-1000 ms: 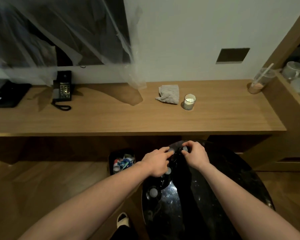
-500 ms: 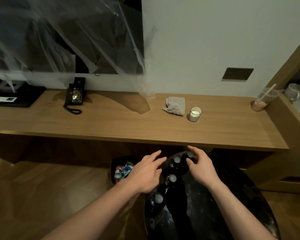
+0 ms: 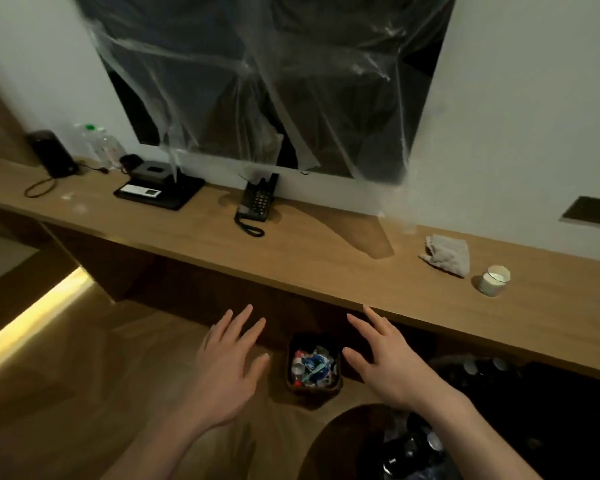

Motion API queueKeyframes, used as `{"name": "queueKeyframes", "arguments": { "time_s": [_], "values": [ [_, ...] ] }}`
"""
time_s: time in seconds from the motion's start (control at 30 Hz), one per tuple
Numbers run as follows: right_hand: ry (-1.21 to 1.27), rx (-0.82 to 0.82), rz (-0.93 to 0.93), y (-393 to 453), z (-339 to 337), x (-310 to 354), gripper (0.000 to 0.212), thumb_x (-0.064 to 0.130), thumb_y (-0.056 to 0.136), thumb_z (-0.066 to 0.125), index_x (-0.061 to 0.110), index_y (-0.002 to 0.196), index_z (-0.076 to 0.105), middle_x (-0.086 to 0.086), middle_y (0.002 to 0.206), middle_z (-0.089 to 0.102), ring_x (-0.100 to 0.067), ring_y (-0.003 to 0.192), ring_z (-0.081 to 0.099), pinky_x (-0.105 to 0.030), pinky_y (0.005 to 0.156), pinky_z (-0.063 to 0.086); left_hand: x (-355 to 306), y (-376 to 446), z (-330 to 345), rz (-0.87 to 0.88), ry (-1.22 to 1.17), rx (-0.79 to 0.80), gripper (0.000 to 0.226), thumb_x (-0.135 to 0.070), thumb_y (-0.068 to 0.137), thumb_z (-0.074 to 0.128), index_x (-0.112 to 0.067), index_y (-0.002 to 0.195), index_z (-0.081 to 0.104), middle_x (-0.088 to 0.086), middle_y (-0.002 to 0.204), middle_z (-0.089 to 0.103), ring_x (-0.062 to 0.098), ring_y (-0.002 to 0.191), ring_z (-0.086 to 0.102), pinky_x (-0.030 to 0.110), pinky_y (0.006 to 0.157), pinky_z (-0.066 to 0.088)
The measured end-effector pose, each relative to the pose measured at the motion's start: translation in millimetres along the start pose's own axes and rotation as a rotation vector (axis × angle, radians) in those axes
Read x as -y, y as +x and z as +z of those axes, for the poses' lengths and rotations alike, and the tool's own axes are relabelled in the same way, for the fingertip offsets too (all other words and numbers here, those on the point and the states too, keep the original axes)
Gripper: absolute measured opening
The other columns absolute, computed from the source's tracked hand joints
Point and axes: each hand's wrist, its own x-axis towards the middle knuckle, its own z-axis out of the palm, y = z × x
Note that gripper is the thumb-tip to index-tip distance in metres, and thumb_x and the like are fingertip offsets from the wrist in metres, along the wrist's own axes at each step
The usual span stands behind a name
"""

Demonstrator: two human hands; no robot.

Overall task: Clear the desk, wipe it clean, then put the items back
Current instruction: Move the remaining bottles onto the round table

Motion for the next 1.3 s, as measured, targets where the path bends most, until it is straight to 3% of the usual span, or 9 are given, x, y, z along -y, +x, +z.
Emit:
{"name": "queueKeyframes", "arguments": {
  "time_s": [0.17, 0.3, 0.4, 0.53, 0.67, 0.73, 0.87, 1.3],
  "values": [
    [-0.147, 0.093, -0.067, 28.3, 36.2, 89.0, 0.071, 0.067, 0.101, 0.036, 0.043, 0.162, 0.009, 0.013, 0.171, -0.010, -0.024, 0.158, -0.010, -0.046, 0.128, 0.008, 99.6, -42.8, -30.2, -0.129, -0.046, -0.056, 0.065, -0.066, 0.102, 0.026, -0.044, 0.161, 0.011, -0.020, 0.168, -0.014, 0.010, 0.155, -0.016, 0.041, 0.128, 0.000],
    [-0.211, 0.100, -0.151, 50.4, 69.7, 161.2, 0.072, 0.069, 0.100, 0.032, 0.043, 0.163, 0.007, 0.013, 0.171, -0.012, -0.024, 0.158, -0.010, -0.046, 0.128, 0.007, 181.6, -73.7, -49.3, -0.180, -0.017, -0.103, 0.099, -0.089, 0.077, -0.003, -0.040, 0.163, 0.010, -0.014, 0.171, -0.010, 0.013, 0.157, -0.013, 0.042, 0.129, 0.004],
    [-0.241, 0.114, -0.209, 63.3, 94.3, 204.9, 0.073, 0.069, 0.100, 0.032, 0.042, 0.163, 0.007, 0.013, 0.171, -0.013, -0.023, 0.158, -0.011, -0.046, 0.128, 0.007, 226.5, -92.2, -69.8, -0.237, -0.007, -0.151, 0.115, -0.095, 0.067, -0.015, -0.037, 0.163, 0.008, -0.014, 0.170, -0.017, 0.012, 0.155, -0.022, 0.037, 0.127, -0.006],
    [-0.293, 0.153, -0.253, 78.5, 117.0, 247.0, 0.073, 0.068, 0.100, 0.034, 0.044, 0.162, 0.006, 0.013, 0.170, -0.015, -0.022, 0.158, -0.012, -0.045, 0.128, 0.006, 266.8, -108.0, -95.8, -0.299, -0.003, -0.222, 0.098, -0.080, 0.076, -0.004, -0.036, 0.163, 0.008, -0.015, 0.167, -0.021, 0.012, 0.154, -0.025, 0.036, 0.124, -0.009],
    [-0.345, 0.171, -0.294, 107.0, 122.3, 286.4, 0.073, 0.068, 0.100, 0.035, 0.044, 0.162, 0.005, 0.013, 0.170, -0.015, -0.023, 0.158, -0.010, -0.044, 0.128, 0.008, 303.2, -100.6, -115.2, -0.337, 0.003, -0.267, 0.093, -0.080, 0.077, -0.001, -0.041, 0.162, 0.007, -0.014, 0.168, -0.019, 0.014, 0.154, -0.024, 0.042, 0.127, -0.006],
    [-0.358, 0.176, -0.313, 123.9, 129.3, 304.5, 0.073, 0.067, 0.100, 0.037, 0.044, 0.162, 0.005, 0.013, 0.170, -0.015, -0.022, 0.158, -0.011, -0.044, 0.128, 0.008, 320.4, -93.6, -120.5, -0.359, 0.020, -0.274, 0.089, -0.081, 0.080, 0.003, -0.045, 0.161, 0.005, -0.016, 0.167, -0.022, 0.014, 0.153, -0.027, 0.041, 0.124, -0.011],
    [-0.374, 0.207, -0.344, 169.0, 150.6, 338.9, 0.072, 0.066, 0.101, 0.036, 0.045, 0.162, 0.003, 0.015, 0.169, -0.018, -0.019, 0.157, -0.014, -0.046, 0.129, 0.009, 351.0, -71.6, -130.7, -0.404, 0.061, -0.263, 0.072, -0.073, 0.099, 0.026, -0.047, 0.161, -0.001, -0.017, 0.164, -0.031, 0.015, 0.151, -0.033, 0.040, 0.120, -0.019],
    [-0.347, 0.256, -0.511, 363.9, 136.2, 479.7, 0.073, 0.060, 0.102, 0.041, 0.042, 0.161, 0.004, 0.015, 0.169, -0.015, -0.017, 0.158, -0.010, -0.045, 0.127, 0.010, 448.4, 49.4, -219.8, -0.633, 0.081, -0.261, 0.071, -0.073, 0.096, 0.017, -0.049, 0.159, -0.004, -0.015, 0.166, -0.028, 0.016, 0.151, -0.031, 0.043, 0.123, -0.015]
  ]
}}
